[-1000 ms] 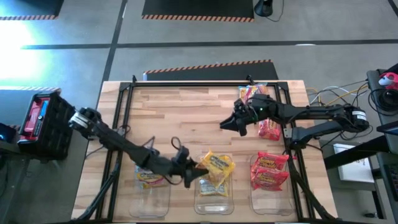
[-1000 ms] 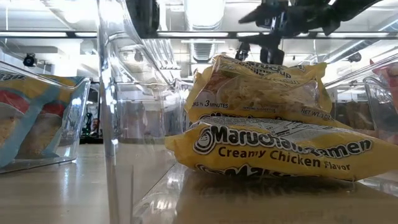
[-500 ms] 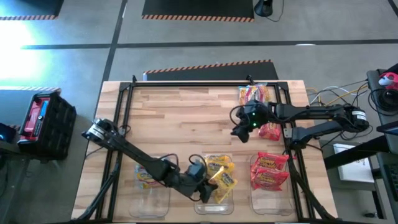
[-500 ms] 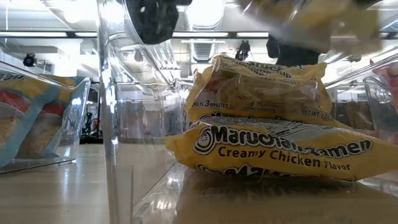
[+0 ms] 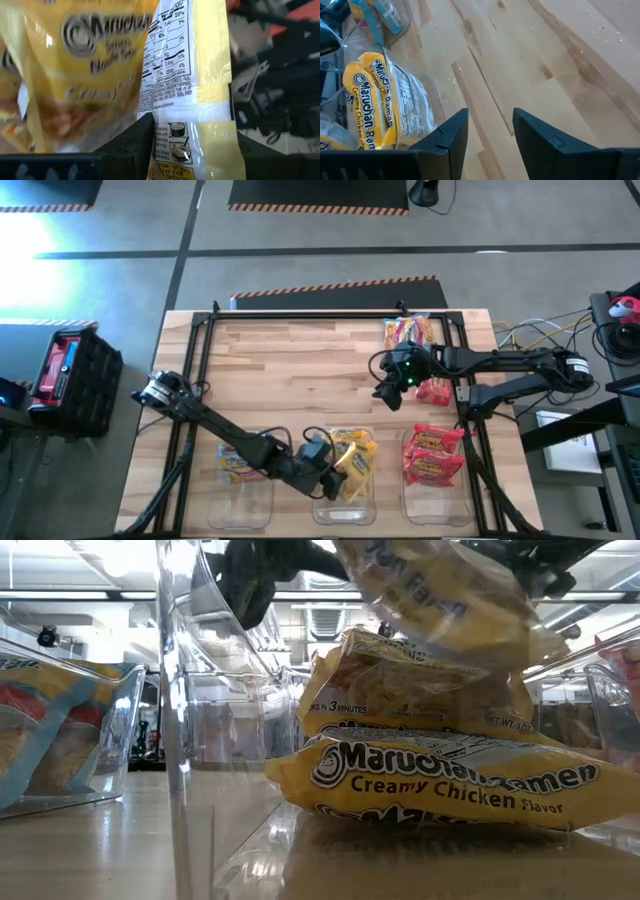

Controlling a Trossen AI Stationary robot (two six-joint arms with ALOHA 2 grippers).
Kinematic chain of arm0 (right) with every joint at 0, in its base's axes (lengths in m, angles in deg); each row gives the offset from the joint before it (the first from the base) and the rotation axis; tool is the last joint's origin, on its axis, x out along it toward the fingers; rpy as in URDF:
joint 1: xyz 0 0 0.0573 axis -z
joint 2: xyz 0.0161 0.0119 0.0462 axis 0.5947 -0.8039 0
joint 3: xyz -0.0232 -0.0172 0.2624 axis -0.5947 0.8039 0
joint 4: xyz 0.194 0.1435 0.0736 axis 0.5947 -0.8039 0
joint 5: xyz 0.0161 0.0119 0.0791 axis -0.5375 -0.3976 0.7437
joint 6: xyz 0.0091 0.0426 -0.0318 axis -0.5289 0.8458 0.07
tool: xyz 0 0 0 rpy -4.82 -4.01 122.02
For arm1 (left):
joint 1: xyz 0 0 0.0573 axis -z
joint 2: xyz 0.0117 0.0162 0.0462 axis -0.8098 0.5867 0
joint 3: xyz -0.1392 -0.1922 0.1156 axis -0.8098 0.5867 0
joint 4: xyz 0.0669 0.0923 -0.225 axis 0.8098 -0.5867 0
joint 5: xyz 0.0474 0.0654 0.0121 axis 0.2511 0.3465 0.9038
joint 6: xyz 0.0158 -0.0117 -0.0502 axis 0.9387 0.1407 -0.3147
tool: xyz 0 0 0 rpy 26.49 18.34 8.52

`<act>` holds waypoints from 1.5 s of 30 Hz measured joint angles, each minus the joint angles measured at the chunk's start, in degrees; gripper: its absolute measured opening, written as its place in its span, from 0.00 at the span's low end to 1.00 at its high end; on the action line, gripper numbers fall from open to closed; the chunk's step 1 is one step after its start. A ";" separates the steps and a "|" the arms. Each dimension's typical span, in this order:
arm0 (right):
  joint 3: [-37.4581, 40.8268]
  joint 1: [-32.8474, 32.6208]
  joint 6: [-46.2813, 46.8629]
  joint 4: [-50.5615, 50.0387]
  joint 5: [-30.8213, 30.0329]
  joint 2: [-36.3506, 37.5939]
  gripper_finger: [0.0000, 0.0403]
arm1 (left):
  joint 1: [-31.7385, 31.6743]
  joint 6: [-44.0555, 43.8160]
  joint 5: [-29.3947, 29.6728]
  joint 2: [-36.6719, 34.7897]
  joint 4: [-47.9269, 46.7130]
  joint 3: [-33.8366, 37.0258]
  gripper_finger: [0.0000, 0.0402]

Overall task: Sort Maruchan noodles
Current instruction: Put the yellow noodle pack into the middle transparent bin, then put the blue noodle pack into the left transparent bin

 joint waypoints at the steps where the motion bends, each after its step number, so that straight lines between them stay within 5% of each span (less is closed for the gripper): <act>1: 0.00 0.00 -0.39 -0.02 0.00 -0.01 0.36 | -0.01 -0.35 -1.45 0.00 -0.48 0.00 0.34; 25: 0.00 0.02 -2.32 -0.02 -0.23 -0.04 0.36 | -1.64 -5.23 -3.40 -0.02 -11.82 -0.10 0.35; 33: 0.00 1.79 -5.22 -3.02 -1.60 -0.04 0.36 | -3.97 4.34 -3.31 -0.13 -15.12 -4.56 0.35; 45: 0.04 13.04 -8.53 -10.29 -8.37 -0.04 0.36 | -9.78 14.06 0.83 -0.17 -26.90 -12.24 0.35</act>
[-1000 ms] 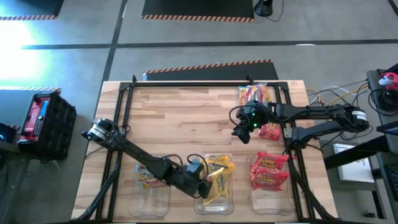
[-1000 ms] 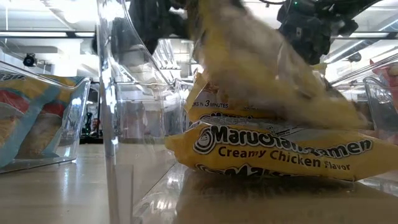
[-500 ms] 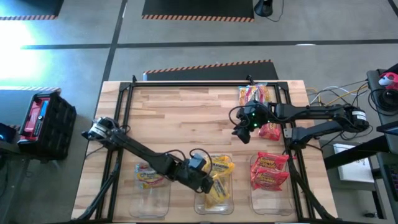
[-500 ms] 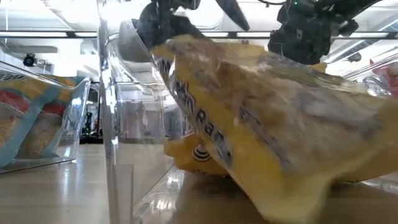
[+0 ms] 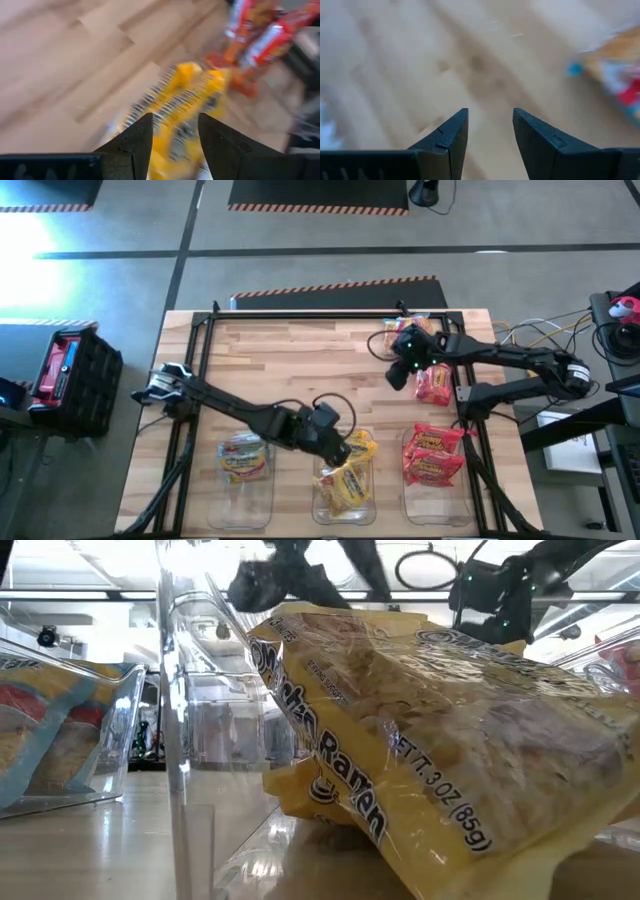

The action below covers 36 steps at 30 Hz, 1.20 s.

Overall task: Sort Maruchan noodles
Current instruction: Put the blue noodle pack into the left transparent bin

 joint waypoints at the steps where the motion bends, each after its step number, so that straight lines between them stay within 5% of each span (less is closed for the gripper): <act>1: 0.00 1.00 0.18 -0.02 -1.33 0.00 0.36 | -0.80 1.09 0.34 0.00 -0.43 0.00 0.35; 10: 0.00 9.67 6.57 0.12 -12.43 -1.07 0.36 | -11.20 17.47 -6.20 -0.90 0.61 0.02 0.35; 23: 0.00 15.03 6.80 5.27 -12.48 -6.82 0.36 | -23.97 39.27 -23.54 -1.14 1.82 0.30 0.35; 36: -0.01 15.51 11.52 12.57 -18.57 -14.98 0.36 | -33.26 47.79 -40.53 -1.11 5.09 4.73 0.35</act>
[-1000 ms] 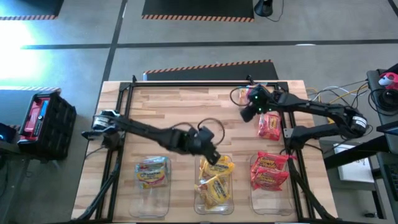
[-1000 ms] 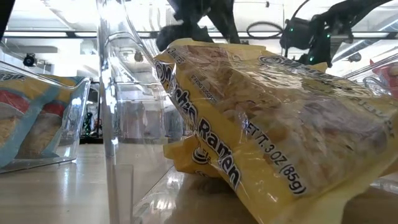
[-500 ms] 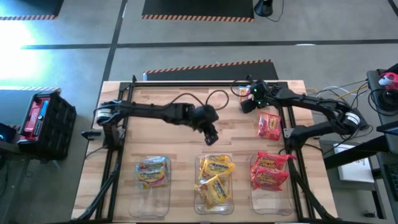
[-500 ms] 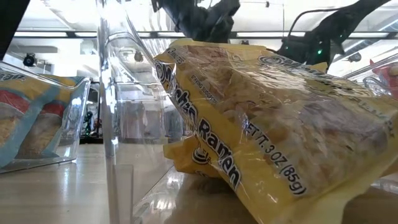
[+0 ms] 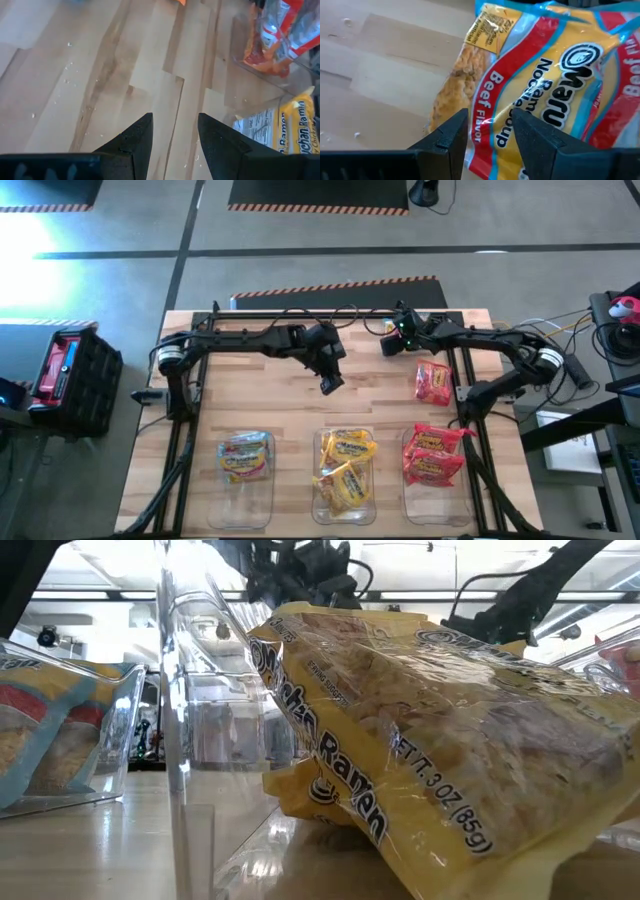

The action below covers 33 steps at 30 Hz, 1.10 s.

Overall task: Sort Maruchan noodles
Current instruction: Put the blue noodle pack into the left transparent bin

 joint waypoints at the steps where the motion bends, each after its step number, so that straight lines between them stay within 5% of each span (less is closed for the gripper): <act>1: -0.05 -0.02 0.32 0.45 -0.08 -0.69 0.36 | -0.39 0.62 -0.76 0.00 0.07 0.07 0.35; 7: -0.32 -0.70 0.39 1.30 0.74 -3.65 0.36 | -2.49 3.36 -2.48 0.00 0.03 0.55 0.35; 23: -0.10 -8.96 -2.89 0.63 24.53 -3.65 0.36 | -5.00 4.13 -9.50 0.31 8.21 3.20 0.35; 33: 0.03 -14.54 -9.89 0.99 25.08 -2.89 0.36 | -4.85 -0.23 -13.22 0.31 19.99 8.42 0.35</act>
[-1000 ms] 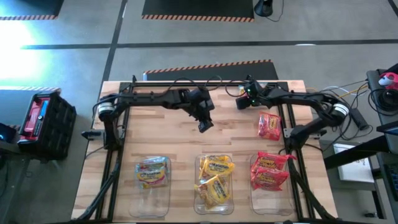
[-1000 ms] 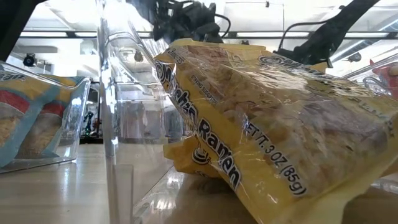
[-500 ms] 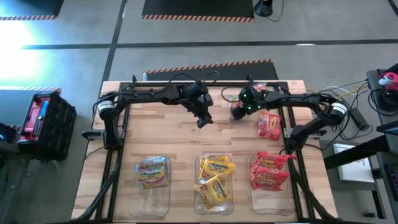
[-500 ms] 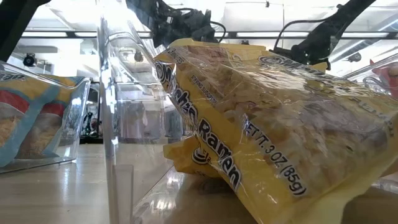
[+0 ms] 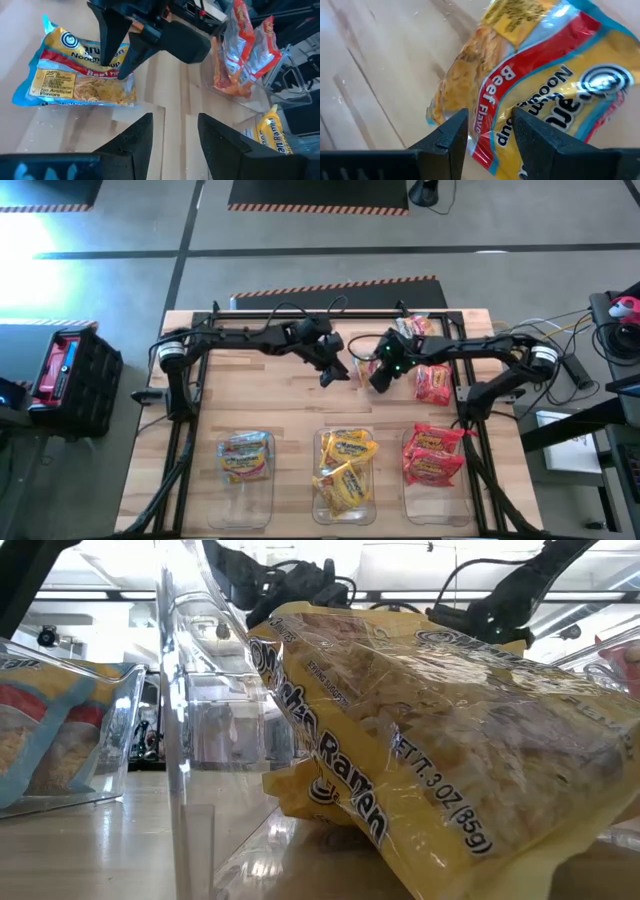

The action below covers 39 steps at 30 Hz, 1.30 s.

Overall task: Sort Maruchan noodles
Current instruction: Put the blue noodle pack into the left transparent bin

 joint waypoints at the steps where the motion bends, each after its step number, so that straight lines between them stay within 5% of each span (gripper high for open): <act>1: 0.05 -0.04 2.71 -0.26 -0.14 0.53 0.36 | 0.08 -0.23 -0.09 0.00 0.38 0.47 0.35; 7: 0.11 -0.12 25.62 -0.03 -8.43 4.79 0.36 | 0.22 -2.57 -2.57 0.00 2.31 3.37 0.35; 14: 0.04 -4.33 35.75 -0.16 -18.96 3.48 0.36 | 0.46 -2.52 -3.73 0.00 2.58 4.67 0.35; 30: -0.02 -6.64 36.20 -0.90 -23.65 0.66 0.36 | 1.93 -4.53 -3.56 0.00 5.30 4.84 0.35; 39: -0.33 -6.69 22.49 -0.29 -26.12 -2.15 0.36 | 2.02 -5.47 -3.57 0.00 5.24 4.84 0.35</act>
